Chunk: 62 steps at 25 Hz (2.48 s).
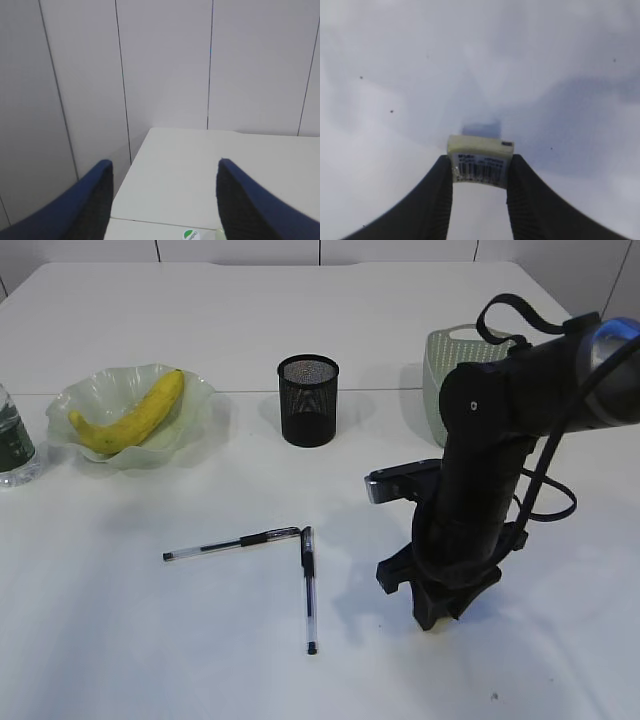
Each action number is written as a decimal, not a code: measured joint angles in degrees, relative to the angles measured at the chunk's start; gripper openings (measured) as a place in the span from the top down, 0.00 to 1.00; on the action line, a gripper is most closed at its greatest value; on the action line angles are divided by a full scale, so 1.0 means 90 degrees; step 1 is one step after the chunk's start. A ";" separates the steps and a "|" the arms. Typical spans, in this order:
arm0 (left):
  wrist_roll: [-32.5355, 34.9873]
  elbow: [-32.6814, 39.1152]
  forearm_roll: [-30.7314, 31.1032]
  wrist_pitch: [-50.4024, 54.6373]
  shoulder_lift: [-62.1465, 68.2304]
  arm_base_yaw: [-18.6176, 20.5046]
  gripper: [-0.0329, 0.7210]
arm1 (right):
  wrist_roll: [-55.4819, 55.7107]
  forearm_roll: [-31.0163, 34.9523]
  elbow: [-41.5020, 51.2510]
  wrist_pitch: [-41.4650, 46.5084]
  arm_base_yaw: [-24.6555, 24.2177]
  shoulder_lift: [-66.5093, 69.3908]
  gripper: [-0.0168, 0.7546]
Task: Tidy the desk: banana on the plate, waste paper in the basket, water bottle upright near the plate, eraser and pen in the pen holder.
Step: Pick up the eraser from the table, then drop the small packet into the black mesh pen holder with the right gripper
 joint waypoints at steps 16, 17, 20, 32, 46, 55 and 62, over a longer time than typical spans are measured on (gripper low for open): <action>0.0000 0.0000 0.0000 0.0026 0.0000 0.0000 0.36 | 0.0000 -0.0012 -0.1242 0.0057 0.0000 0.0011 0.65; 0.0000 0.0000 0.0000 0.0026 0.0000 0.0000 0.36 | 0.0000 -0.0025 -0.1375 0.0031 0.0000 0.0011 0.65; 0.0000 0.0000 0.0000 0.0036 0.0000 0.0000 0.36 | 0.0000 -0.0175 -0.1792 -0.0057 0.0000 0.0025 0.65; 0.0000 0.0000 0.0000 0.0036 0.0000 0.0000 0.36 | 0.0000 -0.0591 -0.2790 -0.1018 0.0000 0.0048 0.65; 0.0000 0.0000 0.0000 0.0036 0.0000 0.0000 0.36 | 0.0012 -0.0735 -0.2790 -0.3187 -0.0184 0.0095 0.65; 0.0000 0.0000 0.0000 0.0036 0.0000 0.0000 0.36 | 0.0012 -0.0684 -0.2980 -0.4096 -0.0369 0.0482 0.65; 0.0000 0.0000 0.0000 0.0118 0.0000 0.0000 0.36 | 0.0012 -0.0669 -0.3526 -0.4713 -0.0369 0.1118 0.65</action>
